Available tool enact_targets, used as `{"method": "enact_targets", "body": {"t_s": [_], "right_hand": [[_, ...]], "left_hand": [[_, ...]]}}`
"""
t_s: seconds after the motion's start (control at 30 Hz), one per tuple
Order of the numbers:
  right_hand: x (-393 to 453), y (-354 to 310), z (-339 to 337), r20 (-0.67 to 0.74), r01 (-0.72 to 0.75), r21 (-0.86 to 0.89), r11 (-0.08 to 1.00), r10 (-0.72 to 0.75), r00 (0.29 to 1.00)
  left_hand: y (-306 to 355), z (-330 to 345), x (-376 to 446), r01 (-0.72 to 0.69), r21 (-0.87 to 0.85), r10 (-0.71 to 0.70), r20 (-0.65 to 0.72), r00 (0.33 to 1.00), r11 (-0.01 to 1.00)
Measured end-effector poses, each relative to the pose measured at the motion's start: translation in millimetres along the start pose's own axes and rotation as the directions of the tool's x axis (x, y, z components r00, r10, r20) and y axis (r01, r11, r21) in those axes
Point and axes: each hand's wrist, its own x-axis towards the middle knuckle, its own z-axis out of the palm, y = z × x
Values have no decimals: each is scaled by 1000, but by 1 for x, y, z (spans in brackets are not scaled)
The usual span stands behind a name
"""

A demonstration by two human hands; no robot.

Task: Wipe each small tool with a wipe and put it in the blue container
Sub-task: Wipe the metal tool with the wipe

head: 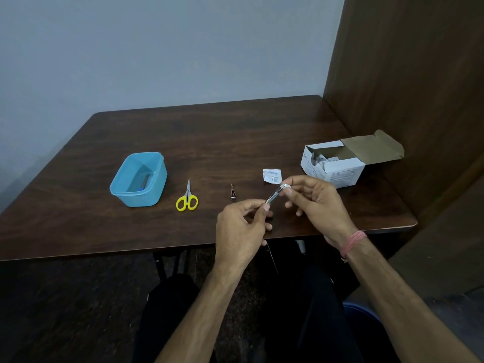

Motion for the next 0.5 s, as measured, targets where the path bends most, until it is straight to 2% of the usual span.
{"method": "enact_targets", "body": {"t_s": [0.2, 0.5], "right_hand": [[0, -3, -7, 56, -16, 54, 998, 13, 998], [4, -6, -12, 115, -73, 36, 997, 69, 991]], "left_hand": [[1, 2, 1, 0, 30, 0, -11, 1000, 1000], [2, 1, -1, -11, 36, 12, -21, 1000, 999]]}}
